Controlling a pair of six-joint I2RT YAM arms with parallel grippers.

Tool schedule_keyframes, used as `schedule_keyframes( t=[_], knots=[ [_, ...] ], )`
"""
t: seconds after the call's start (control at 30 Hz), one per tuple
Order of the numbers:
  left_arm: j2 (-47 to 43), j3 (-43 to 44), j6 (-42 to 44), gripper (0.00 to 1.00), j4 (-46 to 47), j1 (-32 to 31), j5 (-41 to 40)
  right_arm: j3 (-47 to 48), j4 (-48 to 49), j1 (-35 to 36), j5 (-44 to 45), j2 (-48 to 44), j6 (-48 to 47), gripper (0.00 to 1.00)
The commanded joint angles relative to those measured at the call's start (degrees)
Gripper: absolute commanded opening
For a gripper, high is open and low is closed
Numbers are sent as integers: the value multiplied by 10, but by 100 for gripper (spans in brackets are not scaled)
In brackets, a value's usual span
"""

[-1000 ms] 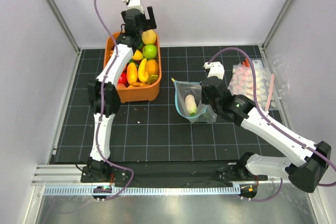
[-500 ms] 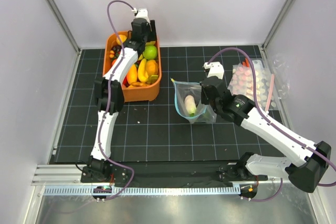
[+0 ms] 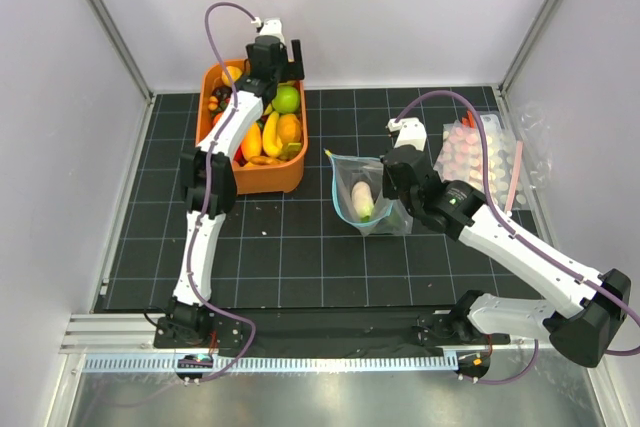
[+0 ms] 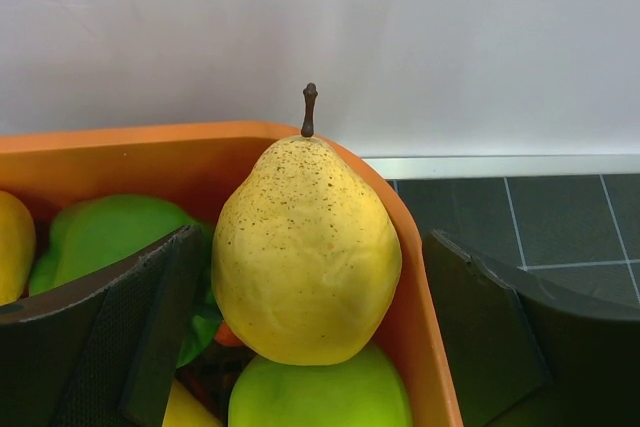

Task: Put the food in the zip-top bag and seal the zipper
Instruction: Pick up the fake fruit from the bin.

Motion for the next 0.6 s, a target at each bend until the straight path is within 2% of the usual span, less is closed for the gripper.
schedule_keyframes(
  t=[0.0,0.1,0.17,0.2,0.33,0.57],
  knots=[
    [-11,-1,5,95,-16,3,-8,2,28,-2,3,-13,-3,1],
    [-10,-3,-3,96,-25,3,-13,2,28,-2,3,-13,-3,1],
    [-14,-12,-8,93,-28,3,-16,2,28,-2,1,-13,-3,1],
    [-17,-16,-12,89,-28,4,-15,2,28,-2,0,-14,-3,1],
    [-28,-32,-37,64,-28,8,-2,0,27,-2,1,-17,-3,1],
    [-75,-69,-62,42,-16,15,19,-1,32,-2,2,-14,-3,1]
  ],
)
